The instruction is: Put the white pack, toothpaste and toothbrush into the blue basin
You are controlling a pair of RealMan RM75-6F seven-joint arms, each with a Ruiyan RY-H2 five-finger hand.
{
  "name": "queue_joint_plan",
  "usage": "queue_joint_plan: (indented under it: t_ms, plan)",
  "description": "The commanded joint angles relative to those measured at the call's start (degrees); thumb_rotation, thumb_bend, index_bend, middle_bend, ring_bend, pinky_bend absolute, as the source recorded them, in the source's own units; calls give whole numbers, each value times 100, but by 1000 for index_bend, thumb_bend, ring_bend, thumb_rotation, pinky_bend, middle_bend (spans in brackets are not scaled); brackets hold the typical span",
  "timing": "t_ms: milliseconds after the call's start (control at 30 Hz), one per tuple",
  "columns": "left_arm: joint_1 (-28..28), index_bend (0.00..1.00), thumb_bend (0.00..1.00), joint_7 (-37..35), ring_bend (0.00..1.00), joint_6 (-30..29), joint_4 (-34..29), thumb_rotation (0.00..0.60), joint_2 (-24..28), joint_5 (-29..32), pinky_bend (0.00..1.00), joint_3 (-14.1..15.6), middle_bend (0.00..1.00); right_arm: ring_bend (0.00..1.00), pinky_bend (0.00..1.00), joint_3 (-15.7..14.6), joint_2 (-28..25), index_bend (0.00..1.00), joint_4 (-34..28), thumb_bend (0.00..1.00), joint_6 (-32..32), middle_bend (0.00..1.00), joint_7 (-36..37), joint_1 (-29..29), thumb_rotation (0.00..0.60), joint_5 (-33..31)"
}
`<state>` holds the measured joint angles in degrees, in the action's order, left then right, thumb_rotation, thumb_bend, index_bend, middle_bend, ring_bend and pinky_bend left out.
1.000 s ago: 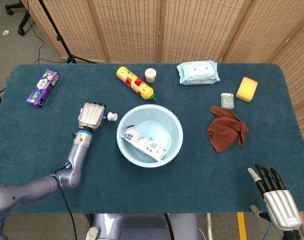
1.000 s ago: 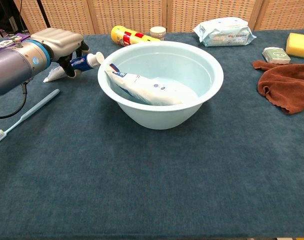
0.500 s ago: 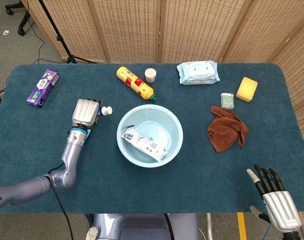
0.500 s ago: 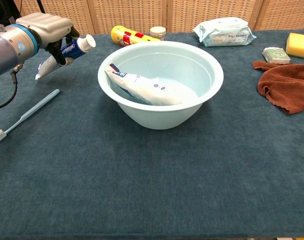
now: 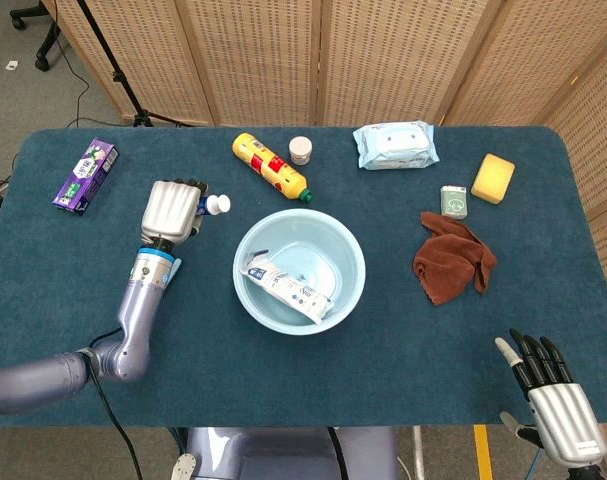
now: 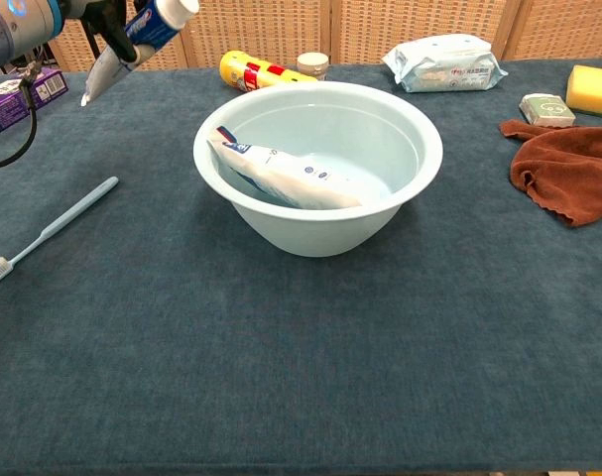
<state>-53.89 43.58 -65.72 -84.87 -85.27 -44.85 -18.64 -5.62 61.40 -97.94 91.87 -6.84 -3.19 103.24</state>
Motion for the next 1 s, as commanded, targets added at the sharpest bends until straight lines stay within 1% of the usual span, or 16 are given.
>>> queue_joint_plan:
  t_ms: [33,67,167,400,567,700,1000]
  plan:
    - [-36,796,496,-64,594,-272,-309,600,91,-239,571,-142,534,0,0,-6,-11,60,-7,106,13,0,17,-5,600,14]
    - [-72,796,497,-145,594,-386,-438,600,42,-417,571,-194,534,0,0,-10,-23,60,-14,105,23,0,37,-8,600,21]
    - [-99,796,497,-235,594,-592,-546,600,-81,-634,571,-225,534,0,0,-6,-55,60,-28,107,52,0,89,-15,600,20]
    - [-230,796,497,-399,594,-952,-584,600,-496,-1077,571,-295,534,0,0,-6,-104,59,-32,105,109,0,202,-22,600,51]
    - [-339,796,498,-383,594,-1087,-574,600,-812,-1332,571,-252,534,0,0,-9,-126,60,-39,105,132,0,255,-26,600,68]
    - [-460,796,499,-311,594,-1179,-555,600,-1191,-1506,571,-196,534,0,0,-19,-156,59,-49,105,175,0,313,-38,600,106]
    - [-662,796,497,-206,594,-1196,-419,600,-1872,-1737,571,-92,534,0,0,-9,-227,59,-55,106,271,0,483,-57,600,118]
